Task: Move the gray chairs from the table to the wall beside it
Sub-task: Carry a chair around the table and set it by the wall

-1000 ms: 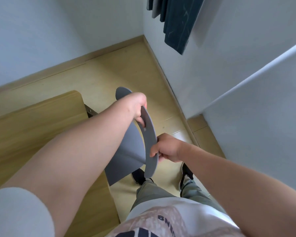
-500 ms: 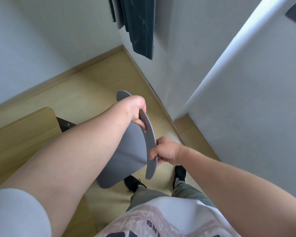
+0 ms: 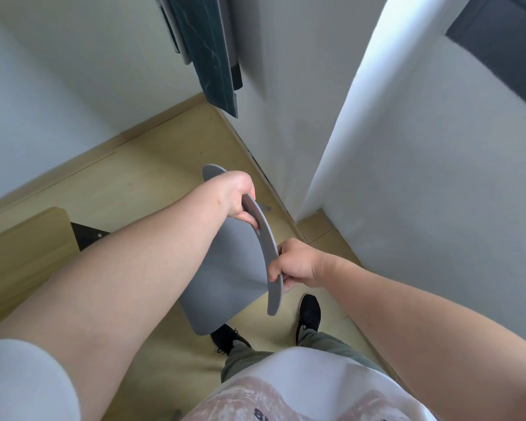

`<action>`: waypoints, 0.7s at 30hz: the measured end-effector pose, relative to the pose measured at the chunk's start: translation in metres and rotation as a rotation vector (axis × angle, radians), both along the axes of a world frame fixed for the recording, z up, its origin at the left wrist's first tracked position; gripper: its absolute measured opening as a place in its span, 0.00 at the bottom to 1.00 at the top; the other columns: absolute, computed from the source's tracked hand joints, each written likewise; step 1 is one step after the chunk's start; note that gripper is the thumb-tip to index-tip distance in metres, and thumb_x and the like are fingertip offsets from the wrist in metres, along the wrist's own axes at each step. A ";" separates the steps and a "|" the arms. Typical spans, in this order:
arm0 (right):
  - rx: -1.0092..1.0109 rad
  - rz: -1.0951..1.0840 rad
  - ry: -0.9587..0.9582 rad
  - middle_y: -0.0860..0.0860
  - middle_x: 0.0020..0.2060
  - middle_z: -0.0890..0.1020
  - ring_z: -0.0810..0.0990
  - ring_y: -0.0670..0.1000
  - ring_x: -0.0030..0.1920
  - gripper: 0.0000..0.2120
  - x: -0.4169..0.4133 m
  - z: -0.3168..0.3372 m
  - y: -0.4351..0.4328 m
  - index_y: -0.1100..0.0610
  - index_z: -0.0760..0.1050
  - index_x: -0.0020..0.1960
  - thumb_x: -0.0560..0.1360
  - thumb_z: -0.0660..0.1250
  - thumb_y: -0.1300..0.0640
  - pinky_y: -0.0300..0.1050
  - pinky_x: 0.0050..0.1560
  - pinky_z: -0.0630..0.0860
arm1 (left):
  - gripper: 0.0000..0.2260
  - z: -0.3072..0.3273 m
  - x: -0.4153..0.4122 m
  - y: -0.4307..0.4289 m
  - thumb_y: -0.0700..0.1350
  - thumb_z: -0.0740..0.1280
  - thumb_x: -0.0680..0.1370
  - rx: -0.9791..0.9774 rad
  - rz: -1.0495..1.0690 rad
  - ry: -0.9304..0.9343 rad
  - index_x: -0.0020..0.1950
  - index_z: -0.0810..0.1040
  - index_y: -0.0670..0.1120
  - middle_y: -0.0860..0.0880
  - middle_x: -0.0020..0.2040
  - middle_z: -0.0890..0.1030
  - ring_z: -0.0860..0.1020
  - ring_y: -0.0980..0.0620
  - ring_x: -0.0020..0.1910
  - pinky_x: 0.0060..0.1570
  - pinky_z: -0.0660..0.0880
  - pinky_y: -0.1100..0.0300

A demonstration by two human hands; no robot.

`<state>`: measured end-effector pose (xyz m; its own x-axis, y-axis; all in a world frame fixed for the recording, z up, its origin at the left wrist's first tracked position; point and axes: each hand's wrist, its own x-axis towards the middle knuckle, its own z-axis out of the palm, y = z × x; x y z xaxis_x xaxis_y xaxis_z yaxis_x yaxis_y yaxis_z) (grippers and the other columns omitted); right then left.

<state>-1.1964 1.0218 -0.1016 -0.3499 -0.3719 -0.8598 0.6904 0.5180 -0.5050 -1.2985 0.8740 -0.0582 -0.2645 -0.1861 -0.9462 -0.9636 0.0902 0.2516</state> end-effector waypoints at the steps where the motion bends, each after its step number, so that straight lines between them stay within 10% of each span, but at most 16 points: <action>1: 0.004 0.005 -0.001 0.66 0.51 0.82 0.86 0.62 0.43 0.19 -0.003 -0.001 0.005 0.71 0.76 0.56 0.66 0.68 0.70 0.49 0.38 0.83 | 0.09 -0.003 -0.003 0.004 0.31 0.56 0.79 0.003 0.008 -0.010 0.58 0.66 0.28 0.33 0.55 0.74 0.75 0.29 0.60 0.52 0.77 0.35; 14: 0.222 -0.044 0.095 0.65 0.48 0.84 0.86 0.64 0.43 0.15 -0.032 -0.014 0.056 0.65 0.78 0.52 0.67 0.63 0.68 0.59 0.43 0.84 | 0.06 -0.036 -0.037 0.052 0.34 0.58 0.78 0.081 -0.067 0.035 0.48 0.72 0.32 0.35 0.55 0.79 0.79 0.34 0.56 0.48 0.80 0.42; 21: 0.510 0.135 0.422 0.55 0.42 0.79 0.79 0.57 0.38 0.09 -0.036 -0.008 0.084 0.62 0.77 0.52 0.75 0.60 0.64 0.42 0.33 0.73 | 0.14 -0.057 -0.054 0.087 0.44 0.63 0.77 0.083 -0.184 0.093 0.60 0.71 0.39 0.39 0.55 0.77 0.77 0.38 0.53 0.51 0.76 0.46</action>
